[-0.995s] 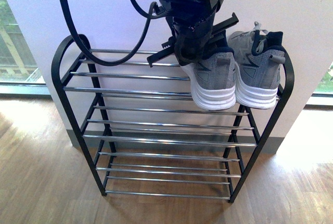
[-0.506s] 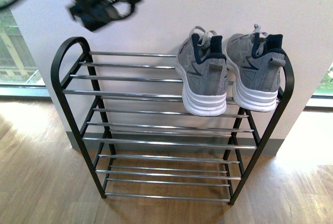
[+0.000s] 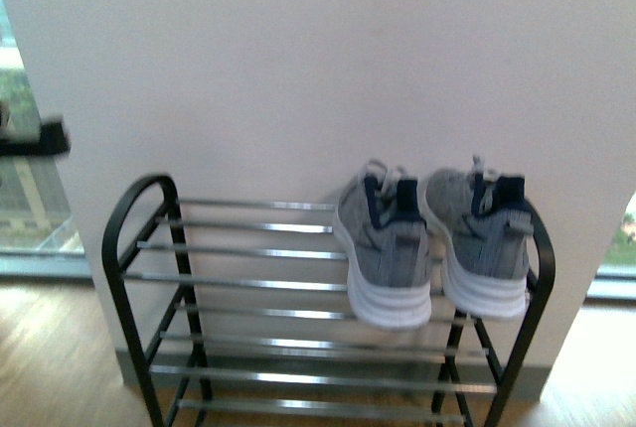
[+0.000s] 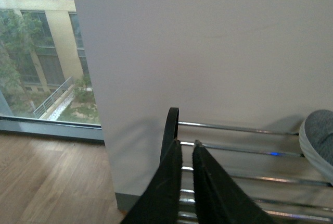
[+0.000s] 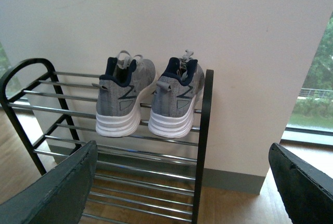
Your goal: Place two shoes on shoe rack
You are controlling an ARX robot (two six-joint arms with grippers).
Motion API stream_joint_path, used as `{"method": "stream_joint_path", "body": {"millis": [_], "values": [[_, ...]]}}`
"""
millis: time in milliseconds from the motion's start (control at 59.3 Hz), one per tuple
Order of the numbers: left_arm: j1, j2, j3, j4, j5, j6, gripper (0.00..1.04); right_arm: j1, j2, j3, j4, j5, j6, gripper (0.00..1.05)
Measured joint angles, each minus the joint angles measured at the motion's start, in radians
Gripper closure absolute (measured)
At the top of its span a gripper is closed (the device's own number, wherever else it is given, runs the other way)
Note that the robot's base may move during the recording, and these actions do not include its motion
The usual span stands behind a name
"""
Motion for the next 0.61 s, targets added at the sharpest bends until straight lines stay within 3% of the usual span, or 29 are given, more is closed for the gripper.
{"method": "stream_joint_path", "body": {"millis": [51,337,607], "values": [[0.013,-0.027,-0.038,0.004,0.018,0.0,1.04,0.0,0.0,0.0,0.0,0.0,0.0,0.09],[0.12,-0.291,-0.278,-0.021,0.124,0.011,1.04,0.0,0.0,0.0,0.0,0.0,0.0,0.09],[0.19,-0.465,-0.387,-0.078,0.213,0.011,1.04,0.0,0.0,0.0,0.0,0.0,0.0,0.09]]}}
